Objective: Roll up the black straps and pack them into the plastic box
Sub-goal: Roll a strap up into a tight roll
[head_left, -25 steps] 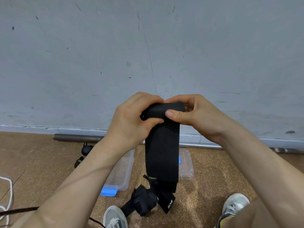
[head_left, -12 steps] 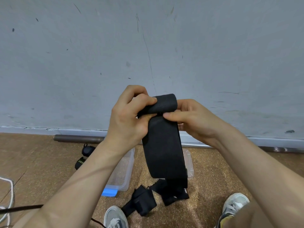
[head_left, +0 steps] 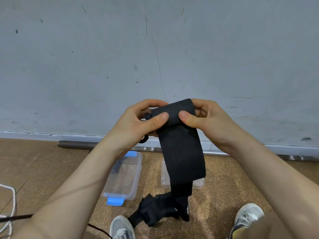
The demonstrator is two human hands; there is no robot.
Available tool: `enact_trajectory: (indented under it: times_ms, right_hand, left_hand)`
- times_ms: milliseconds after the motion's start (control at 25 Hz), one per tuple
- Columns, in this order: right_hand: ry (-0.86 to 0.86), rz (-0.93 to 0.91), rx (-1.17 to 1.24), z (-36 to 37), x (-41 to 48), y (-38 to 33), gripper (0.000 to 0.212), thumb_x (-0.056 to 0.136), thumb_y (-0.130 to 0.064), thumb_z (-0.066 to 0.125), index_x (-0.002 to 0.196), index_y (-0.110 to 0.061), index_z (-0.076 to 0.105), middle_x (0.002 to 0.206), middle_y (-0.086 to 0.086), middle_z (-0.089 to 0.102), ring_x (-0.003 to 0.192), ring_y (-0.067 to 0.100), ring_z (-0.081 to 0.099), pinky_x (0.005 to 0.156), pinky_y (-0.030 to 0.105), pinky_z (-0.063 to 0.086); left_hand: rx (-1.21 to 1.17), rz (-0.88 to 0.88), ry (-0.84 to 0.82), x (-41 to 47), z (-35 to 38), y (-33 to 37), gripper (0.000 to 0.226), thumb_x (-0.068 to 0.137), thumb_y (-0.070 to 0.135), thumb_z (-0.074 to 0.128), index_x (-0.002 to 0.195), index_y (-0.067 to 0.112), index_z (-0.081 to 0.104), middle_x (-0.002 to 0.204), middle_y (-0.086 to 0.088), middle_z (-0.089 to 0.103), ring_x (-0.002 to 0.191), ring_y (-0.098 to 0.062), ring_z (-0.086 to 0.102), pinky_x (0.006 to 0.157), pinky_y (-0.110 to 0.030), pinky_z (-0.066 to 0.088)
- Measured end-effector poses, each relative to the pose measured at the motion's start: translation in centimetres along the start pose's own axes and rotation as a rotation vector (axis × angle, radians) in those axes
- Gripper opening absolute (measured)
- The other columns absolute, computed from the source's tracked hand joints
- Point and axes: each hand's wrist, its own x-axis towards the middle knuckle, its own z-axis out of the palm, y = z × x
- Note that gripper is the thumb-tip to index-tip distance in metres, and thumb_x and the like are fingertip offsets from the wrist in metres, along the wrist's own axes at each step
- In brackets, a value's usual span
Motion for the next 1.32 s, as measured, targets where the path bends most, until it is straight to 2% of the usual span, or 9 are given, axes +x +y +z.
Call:
enact_trajectory:
  times_ms: [120,240,360,480,640,760,1000,1200,1320]
  right_hand:
    - [0.038,-0.013,-0.062,0.3,0.0,0.2,0.025,0.09,-0.012,0.067,0.114,-0.006,0.065,0.104,0.008,0.075,0.097,0.018,0.072,0.08,0.028,0.057]
    - [0.003,0.044,0.062,0.3,0.2,0.2,0.043,0.083,-0.021,0.076,0.122,-0.012,0.06,0.106,0.012,0.074,0.098,0.028,0.073,0.084,0.039,0.06]
    - [-0.04,0.134,0.051,0.2,0.4,0.4,0.059,0.076,-0.023,0.083,0.129,-0.016,0.057,0.112,0.008,0.073,0.101,0.026,0.072,0.089,0.044,0.058]
    - [-0.086,0.15,0.064,0.3,0.3,0.2,0.053,0.077,-0.023,0.073,0.127,-0.011,0.06,0.115,0.008,0.072,0.103,0.023,0.071,0.084,0.035,0.057]
    - [0.044,0.222,0.192,1.2,0.2,0.1,0.055,0.081,-0.047,0.064,0.119,-0.008,0.061,0.104,0.008,0.073,0.096,0.021,0.072,0.082,0.035,0.058]
    - [0.133,0.176,0.15,1.4,0.2,0.3,0.046,0.076,-0.044,0.068,0.106,-0.009,0.062,0.091,0.005,0.071,0.081,0.018,0.071,0.067,0.031,0.058]
    - [0.162,0.097,0.151,1.0,0.2,0.1,0.039,0.07,-0.037,0.071,0.099,-0.012,0.062,0.083,0.002,0.067,0.076,0.017,0.067,0.064,0.03,0.056]
    - [0.144,0.032,0.011,1.6,0.1,0.1,0.043,0.071,-0.045,0.069,0.103,-0.017,0.061,0.087,-0.002,0.069,0.078,0.012,0.069,0.068,0.029,0.057]
    - [0.072,0.173,0.106,1.5,0.4,0.0,0.057,0.072,-0.056,0.062,0.115,-0.018,0.059,0.103,0.001,0.072,0.092,0.014,0.072,0.079,0.033,0.058]
  left_hand:
    - [0.01,-0.005,0.159,0.0,0.7,0.2,0.033,0.061,0.039,0.088,0.091,0.034,0.076,0.096,-0.026,0.068,0.087,-0.048,0.067,0.081,-0.078,0.039]
    - [-0.074,0.029,0.221,-0.2,1.2,0.7,0.031,0.061,0.026,0.088,0.09,0.027,0.078,0.093,-0.019,0.072,0.077,-0.036,0.07,0.078,-0.075,0.045]
    - [-0.098,0.06,0.257,-0.2,1.7,0.7,0.032,0.063,0.016,0.082,0.093,0.019,0.075,0.082,-0.003,0.073,0.073,-0.017,0.071,0.067,-0.04,0.06]
    - [0.007,0.125,0.288,0.0,1.9,0.0,0.035,0.066,0.006,0.084,0.095,0.022,0.073,0.077,0.01,0.07,0.067,-0.002,0.065,0.06,-0.015,0.051]
    - [0.263,0.284,0.291,0.0,2.2,-1.0,0.046,0.065,0.013,0.089,0.096,0.039,0.067,0.09,0.019,0.071,0.09,0.0,0.066,0.079,-0.021,0.055]
    - [0.423,0.37,0.277,0.1,2.3,-1.3,0.045,0.067,0.024,0.086,0.099,0.044,0.063,0.099,0.016,0.068,0.094,-0.005,0.064,0.082,-0.025,0.054]
    - [0.073,0.019,0.129,0.3,0.8,-0.1,0.032,0.07,0.037,0.076,0.101,0.032,0.072,0.078,0.012,0.066,0.061,-0.007,0.056,0.054,-0.016,0.044]
    - [0.001,0.014,0.006,-0.1,0.8,-0.3,0.027,0.085,0.032,0.069,0.11,0.021,0.071,0.089,-0.01,0.074,0.073,-0.029,0.068,0.059,-0.044,0.051]
    - [-0.052,0.041,0.113,-0.2,1.4,-0.3,0.029,0.081,0.011,0.075,0.109,0.014,0.07,0.081,0.001,0.073,0.065,-0.009,0.066,0.054,-0.023,0.048]
